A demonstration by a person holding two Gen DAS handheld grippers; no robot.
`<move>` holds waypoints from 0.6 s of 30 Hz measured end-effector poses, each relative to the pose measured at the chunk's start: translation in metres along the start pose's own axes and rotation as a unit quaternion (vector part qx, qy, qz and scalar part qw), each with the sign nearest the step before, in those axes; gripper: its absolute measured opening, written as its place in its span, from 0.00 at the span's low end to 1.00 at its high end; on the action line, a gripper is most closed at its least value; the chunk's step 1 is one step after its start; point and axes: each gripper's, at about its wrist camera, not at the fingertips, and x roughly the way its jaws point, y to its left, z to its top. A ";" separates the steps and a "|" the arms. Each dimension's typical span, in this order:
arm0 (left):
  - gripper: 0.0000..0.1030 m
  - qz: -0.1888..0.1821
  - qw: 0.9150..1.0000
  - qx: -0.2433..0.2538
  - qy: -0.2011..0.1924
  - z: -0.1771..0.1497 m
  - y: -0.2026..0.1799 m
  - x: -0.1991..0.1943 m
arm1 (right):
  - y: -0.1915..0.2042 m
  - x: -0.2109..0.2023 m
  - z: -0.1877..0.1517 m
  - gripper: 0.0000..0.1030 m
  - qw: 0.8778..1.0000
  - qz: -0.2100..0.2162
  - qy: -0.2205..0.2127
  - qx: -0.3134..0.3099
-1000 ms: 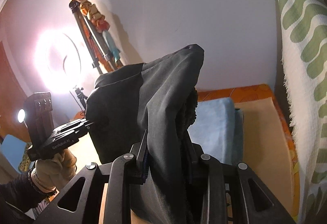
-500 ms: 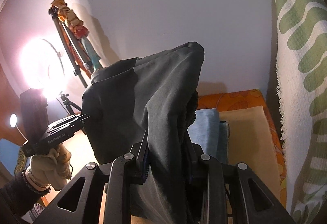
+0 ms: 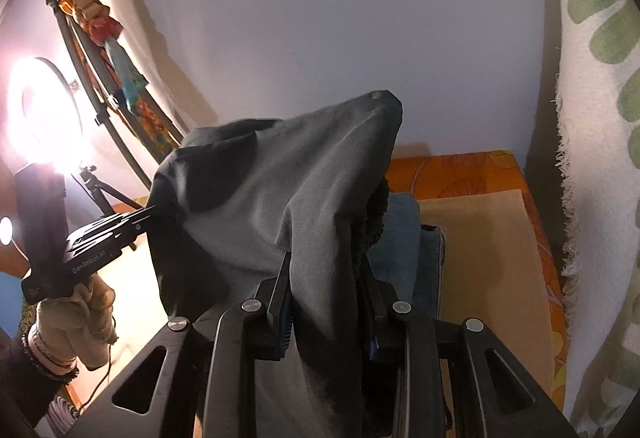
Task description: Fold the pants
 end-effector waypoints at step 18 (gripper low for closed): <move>0.06 -0.032 0.998 0.035 0.036 -0.025 -0.015 -0.001 | -0.011 0.016 0.002 0.56 0.991 -0.132 0.014 -0.023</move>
